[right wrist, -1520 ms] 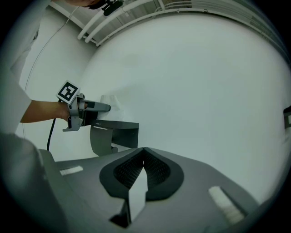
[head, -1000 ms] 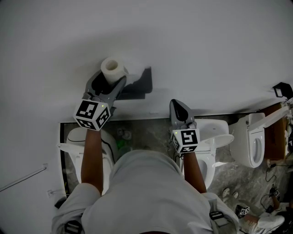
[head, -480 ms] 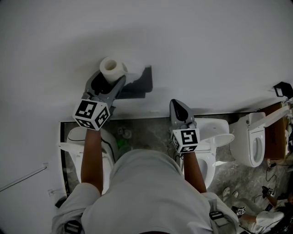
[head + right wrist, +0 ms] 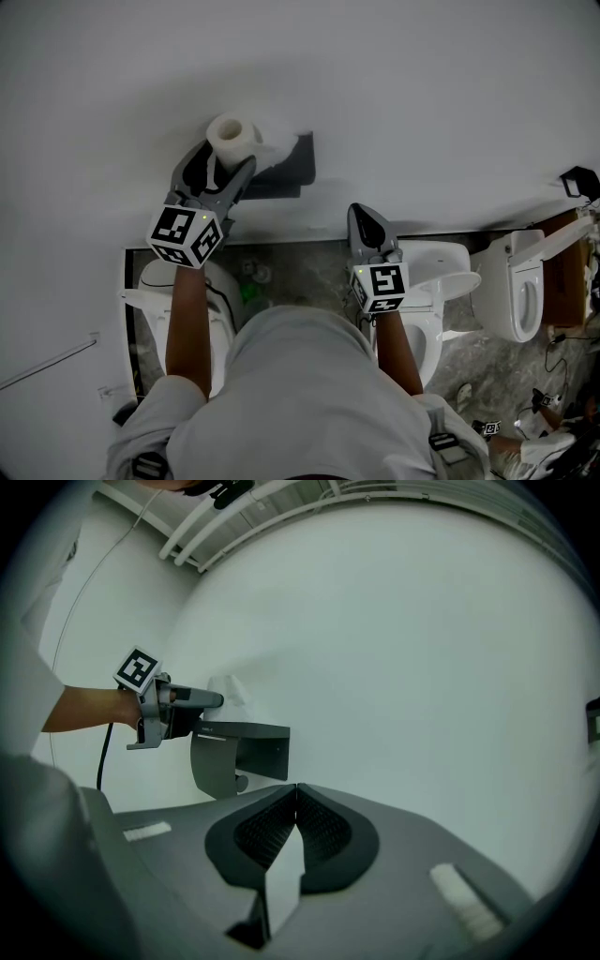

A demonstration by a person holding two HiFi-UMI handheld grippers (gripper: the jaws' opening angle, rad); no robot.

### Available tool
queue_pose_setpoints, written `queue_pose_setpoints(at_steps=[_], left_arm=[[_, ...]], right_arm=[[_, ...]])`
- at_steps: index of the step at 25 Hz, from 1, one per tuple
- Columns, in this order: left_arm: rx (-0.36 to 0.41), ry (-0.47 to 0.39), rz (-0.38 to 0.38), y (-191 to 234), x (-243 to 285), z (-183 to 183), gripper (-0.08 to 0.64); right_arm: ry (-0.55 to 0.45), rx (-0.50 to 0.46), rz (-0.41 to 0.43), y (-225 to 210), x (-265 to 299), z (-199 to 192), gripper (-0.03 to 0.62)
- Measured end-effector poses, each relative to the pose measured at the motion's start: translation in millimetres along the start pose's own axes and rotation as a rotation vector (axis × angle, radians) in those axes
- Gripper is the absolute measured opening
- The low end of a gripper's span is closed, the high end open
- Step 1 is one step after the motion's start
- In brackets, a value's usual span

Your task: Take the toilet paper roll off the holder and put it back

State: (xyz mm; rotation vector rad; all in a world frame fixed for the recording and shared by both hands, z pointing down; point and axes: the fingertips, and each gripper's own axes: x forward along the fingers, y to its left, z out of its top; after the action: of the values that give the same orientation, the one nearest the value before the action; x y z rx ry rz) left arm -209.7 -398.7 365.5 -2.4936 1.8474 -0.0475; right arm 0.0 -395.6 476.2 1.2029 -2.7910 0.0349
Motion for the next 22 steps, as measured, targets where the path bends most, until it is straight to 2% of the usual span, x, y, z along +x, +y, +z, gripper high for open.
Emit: queue_pose_setpoints(at_steps=[16,22], left_arm=[[-0.018,-0.039,0.008,-15.7,-62.1,4.5,0.344],[-0.025,-0.045,0.021,-23.1,-99.2,5.9,0.317]], right_arm=[[-0.003,-0.019,-0.015,35.1,-36.4,5.8,-0.002],[0.000,-0.026,-0.018,56.1,-57.4,11.5,-0.001]])
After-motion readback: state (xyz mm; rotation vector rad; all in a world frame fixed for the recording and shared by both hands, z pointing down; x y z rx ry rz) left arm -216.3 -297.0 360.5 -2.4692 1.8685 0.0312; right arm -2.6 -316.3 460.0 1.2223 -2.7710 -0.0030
